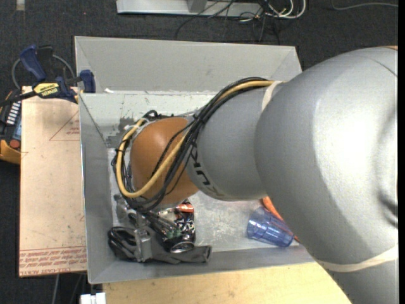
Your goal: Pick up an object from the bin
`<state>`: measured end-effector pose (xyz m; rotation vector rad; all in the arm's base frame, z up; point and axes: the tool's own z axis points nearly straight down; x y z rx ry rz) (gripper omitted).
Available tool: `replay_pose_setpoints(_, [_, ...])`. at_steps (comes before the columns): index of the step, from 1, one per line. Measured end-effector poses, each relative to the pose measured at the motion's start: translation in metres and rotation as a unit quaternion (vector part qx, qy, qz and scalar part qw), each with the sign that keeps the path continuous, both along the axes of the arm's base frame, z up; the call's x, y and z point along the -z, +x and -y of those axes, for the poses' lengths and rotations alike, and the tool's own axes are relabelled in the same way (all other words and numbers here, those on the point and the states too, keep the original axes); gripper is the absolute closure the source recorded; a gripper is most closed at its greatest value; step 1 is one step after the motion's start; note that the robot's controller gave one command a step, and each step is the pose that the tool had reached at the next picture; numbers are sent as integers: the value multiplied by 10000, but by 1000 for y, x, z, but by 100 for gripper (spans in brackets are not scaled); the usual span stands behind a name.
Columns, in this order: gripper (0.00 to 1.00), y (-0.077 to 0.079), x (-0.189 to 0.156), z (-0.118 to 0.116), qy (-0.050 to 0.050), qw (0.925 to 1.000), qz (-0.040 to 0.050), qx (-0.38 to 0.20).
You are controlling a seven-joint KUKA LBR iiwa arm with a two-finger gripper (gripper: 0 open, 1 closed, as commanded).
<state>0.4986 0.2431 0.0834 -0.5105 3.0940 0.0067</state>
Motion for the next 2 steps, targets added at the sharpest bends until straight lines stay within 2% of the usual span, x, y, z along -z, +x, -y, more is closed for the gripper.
replay_pose_setpoints(1, [100,-13,13,-3,-11,9921,-3,1253])
replay_pose_setpoints(2, [100,-13,13,-3,-10,9921,-3,1251])
